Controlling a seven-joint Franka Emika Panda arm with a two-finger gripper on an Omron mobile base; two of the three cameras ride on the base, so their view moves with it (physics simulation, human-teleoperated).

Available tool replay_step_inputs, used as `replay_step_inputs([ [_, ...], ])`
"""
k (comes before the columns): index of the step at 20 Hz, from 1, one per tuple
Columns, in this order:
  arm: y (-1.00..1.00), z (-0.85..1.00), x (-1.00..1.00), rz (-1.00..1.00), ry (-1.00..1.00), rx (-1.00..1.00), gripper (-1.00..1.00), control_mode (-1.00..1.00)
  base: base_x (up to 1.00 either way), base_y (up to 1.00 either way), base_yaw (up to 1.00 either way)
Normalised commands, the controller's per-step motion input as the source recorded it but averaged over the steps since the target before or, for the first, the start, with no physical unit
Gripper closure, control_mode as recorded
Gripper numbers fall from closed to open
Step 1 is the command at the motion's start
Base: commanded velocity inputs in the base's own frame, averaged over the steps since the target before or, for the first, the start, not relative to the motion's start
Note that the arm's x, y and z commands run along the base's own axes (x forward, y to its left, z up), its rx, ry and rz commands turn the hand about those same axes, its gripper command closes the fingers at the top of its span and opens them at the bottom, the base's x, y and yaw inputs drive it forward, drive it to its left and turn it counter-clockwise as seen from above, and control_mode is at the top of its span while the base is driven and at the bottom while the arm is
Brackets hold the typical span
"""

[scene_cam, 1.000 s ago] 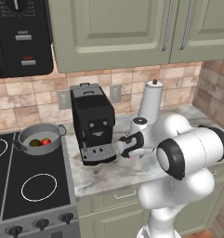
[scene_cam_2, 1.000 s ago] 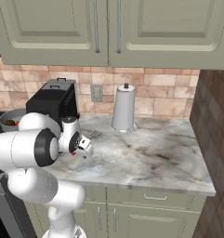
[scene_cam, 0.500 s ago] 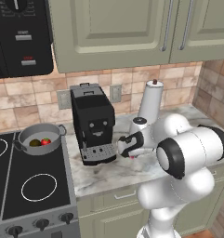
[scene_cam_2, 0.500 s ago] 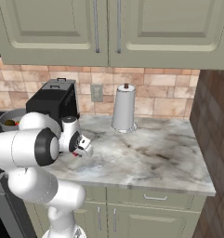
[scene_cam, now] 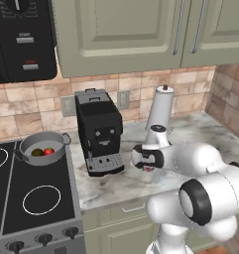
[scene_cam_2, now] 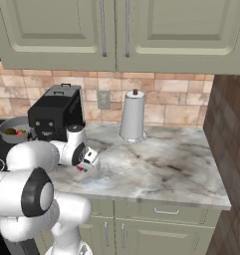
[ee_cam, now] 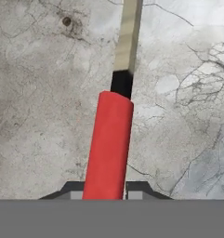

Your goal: Put the tomato and avocado in the pot. Retrieve the spatula and lightly stir the vegetables in the pot.

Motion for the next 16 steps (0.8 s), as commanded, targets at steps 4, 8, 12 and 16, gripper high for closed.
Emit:
replay_step_inputs([
  [4,-0.30,0.96,-0.99,0.16,0.00,0.03,1.00,-1.00,0.00,0.00,0.00],
  [8,-0.17,1.00,-0.94,0.22,0.00,0.00,1.00,-1.00,0.00,0.00,0.00],
  [12,-0.16,1.00,-1.00,0.20,0.00,0.00,1.00,-1.00,0.00,0.00,0.00],
  [16,-0.04,1.00,-0.88,0.12,0.00,0.00,1.00,-1.00,0.00,0.00,0.00],
])
